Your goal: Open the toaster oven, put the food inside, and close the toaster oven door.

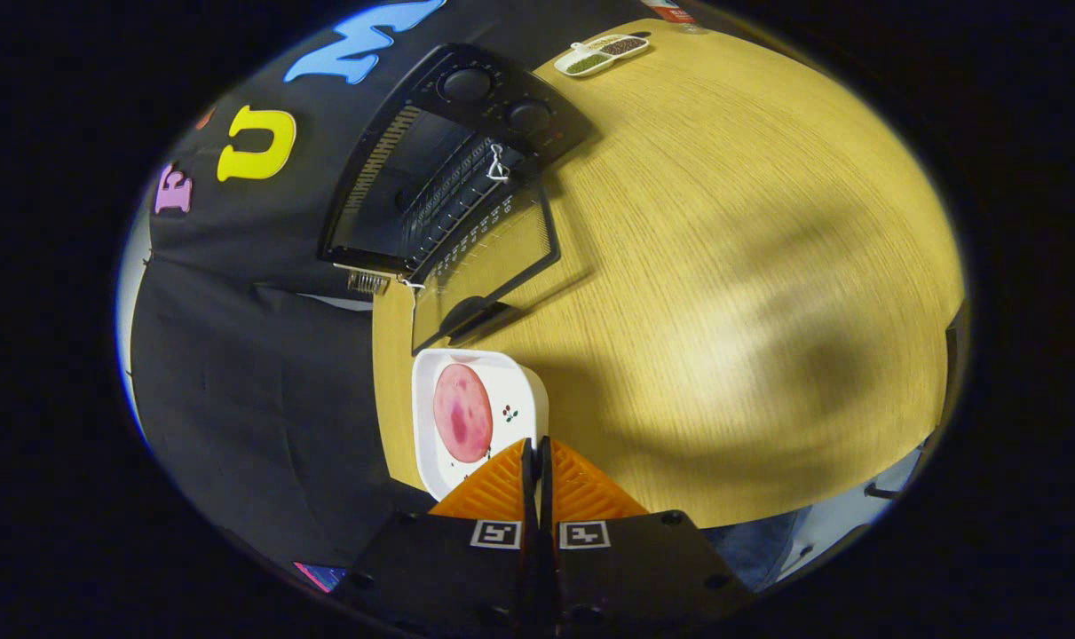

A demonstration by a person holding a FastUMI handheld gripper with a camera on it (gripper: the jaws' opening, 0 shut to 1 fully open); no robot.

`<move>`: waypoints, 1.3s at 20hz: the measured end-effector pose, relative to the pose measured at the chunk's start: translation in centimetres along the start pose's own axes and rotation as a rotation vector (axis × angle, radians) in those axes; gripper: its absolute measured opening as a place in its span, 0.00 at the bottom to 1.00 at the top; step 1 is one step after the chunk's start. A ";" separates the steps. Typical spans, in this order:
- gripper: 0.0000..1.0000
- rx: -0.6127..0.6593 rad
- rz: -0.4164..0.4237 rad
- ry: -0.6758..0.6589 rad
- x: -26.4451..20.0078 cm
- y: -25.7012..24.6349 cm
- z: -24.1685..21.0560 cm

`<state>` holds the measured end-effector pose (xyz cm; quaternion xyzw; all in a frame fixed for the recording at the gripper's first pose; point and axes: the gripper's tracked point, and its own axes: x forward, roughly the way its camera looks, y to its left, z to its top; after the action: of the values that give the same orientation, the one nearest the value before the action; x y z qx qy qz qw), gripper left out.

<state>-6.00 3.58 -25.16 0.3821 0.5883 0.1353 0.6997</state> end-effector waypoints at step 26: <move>0.02 0.490 0.091 -0.587 7.5 9.8 11.0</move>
<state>8.73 10.82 -23.54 0.5861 0.3604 -0.0934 0.7196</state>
